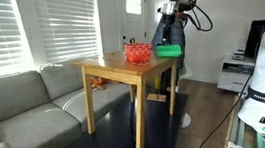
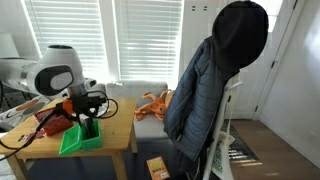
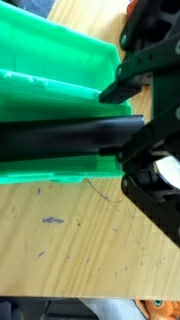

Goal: Place the remote on the table, then turn it around

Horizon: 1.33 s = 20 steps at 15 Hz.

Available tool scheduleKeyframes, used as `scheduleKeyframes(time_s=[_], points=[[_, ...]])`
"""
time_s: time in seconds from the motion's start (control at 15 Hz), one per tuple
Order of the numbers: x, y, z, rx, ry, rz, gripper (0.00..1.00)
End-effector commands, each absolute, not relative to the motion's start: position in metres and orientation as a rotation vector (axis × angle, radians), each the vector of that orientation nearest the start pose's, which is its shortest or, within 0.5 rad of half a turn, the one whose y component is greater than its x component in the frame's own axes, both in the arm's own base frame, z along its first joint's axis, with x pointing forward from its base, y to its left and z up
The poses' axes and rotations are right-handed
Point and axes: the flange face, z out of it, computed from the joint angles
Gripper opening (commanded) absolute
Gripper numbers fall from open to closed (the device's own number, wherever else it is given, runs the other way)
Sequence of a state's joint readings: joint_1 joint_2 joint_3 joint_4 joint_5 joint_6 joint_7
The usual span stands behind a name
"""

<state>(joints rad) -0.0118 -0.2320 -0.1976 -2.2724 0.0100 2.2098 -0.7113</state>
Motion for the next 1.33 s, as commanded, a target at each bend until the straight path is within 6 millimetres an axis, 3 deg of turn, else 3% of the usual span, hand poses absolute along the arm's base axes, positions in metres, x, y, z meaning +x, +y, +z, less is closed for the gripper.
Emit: scheduleKeyframes(time_s=[0.0, 0.2, 0.8, 1.27], points=[[0.486, -0.111, 0.464, -3.036, -0.792, -0.299, 0.5], [0.488, -0.113, 0.461, -3.042, -0.787, -0.3, 0.44], [0.491, -0.116, 0.455, -3.028, -0.783, -0.307, 0.39], [0.493, -0.117, 0.447, -3.021, -0.786, -0.282, 0.59]])
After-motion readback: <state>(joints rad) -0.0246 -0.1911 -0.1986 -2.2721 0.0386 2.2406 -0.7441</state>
